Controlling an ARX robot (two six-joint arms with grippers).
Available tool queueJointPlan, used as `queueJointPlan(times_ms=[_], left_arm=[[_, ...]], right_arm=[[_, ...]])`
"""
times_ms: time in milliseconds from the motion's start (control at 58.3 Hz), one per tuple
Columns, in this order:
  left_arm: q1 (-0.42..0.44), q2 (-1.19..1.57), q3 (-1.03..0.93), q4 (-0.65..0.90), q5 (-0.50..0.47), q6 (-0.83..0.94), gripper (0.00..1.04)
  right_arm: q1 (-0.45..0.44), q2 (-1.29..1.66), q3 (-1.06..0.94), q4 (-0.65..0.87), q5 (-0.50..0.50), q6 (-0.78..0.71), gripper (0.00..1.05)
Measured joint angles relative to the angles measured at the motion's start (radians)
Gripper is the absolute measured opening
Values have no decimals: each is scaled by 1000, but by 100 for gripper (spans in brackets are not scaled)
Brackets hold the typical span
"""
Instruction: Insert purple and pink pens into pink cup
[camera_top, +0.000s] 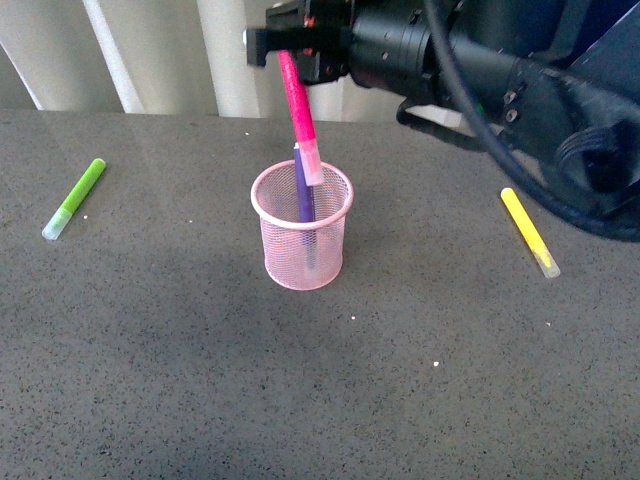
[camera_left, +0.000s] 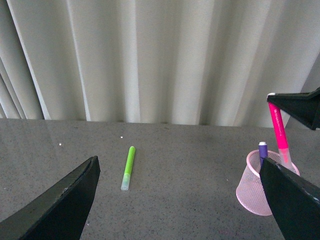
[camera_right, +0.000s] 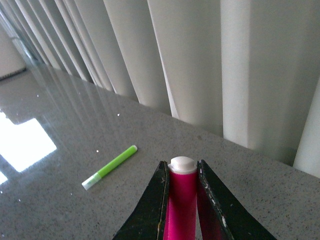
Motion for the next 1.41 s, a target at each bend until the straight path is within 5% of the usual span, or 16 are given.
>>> queueJointPlan(times_ms=[498,944,1407], left_arm=[[0,0,0,0,0,0,98],[0,0,0,0,0,0,98],[0,0,0,0,0,0,98]], right_arm=[[47,119,111,-30,48,-29,11],[14,100,105,-35,39,-32,97],[-142,-358,-177,-26,227,-107,98]])
